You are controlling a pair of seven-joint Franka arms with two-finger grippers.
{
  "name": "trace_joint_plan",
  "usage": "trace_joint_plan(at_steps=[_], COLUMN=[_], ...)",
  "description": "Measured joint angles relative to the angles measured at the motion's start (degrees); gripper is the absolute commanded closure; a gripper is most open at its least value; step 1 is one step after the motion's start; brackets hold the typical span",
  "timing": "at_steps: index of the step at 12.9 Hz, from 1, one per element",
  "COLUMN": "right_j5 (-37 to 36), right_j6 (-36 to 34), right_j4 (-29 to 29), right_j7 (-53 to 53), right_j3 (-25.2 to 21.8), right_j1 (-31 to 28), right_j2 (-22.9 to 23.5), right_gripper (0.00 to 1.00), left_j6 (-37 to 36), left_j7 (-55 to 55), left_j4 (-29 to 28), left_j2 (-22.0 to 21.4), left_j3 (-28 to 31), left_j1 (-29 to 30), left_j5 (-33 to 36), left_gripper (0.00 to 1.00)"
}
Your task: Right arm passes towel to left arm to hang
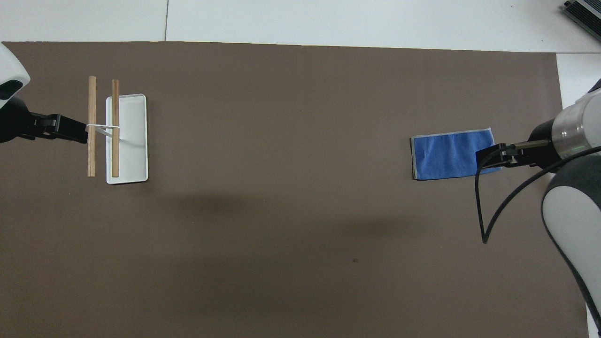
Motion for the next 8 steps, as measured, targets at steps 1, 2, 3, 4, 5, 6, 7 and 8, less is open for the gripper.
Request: trace_joint_plan(at_steps=[1,2,3,4,5,6,7,8], right_j5=[0.0,0.0,0.0,0.0,0.0,0.0,0.0,0.0], right_j6=[0.0,0.0,0.0,0.0,0.0,0.0,0.0,0.0], right_j4=[0.0,0.0,0.0,0.0,0.0,0.0,0.0,0.0], right_j7=[0.0,0.0,0.0,0.0,0.0,0.0,0.0,0.0], right_j3=[0.0,0.0,0.0,0.0,0.0,-0.1,-0.1,-0.1], right_j1=[0.0,0.0,0.0,0.0,-0.1,-0.5,-0.9,-1.1], right_j2=[0.0,0.0,0.0,0.0,0.0,0.0,0.0,0.0], right_gripper=[0.0,0.0,0.0,0.0,0.0,0.0,0.0,0.0], left_j6=[0.0,0.0,0.0,0.0,0.0,0.0,0.0,0.0], left_j7=[0.0,0.0,0.0,0.0,0.0,0.0,0.0,0.0], left_j4=[0.0,0.0,0.0,0.0,0.0,0.0,0.0,0.0], left_j2=[0.0,0.0,0.0,0.0,0.0,0.0,0.0,0.0], left_j3=[0.0,0.0,0.0,0.0,0.0,0.0,0.0,0.0], left_j1=[0.0,0.0,0.0,0.0,0.0,0.0,0.0,0.0], left_j5=[0.0,0.0,0.0,0.0,0.0,0.0,0.0,0.0], left_gripper=[0.0,0.0,0.0,0.0,0.0,0.0,0.0,0.0])
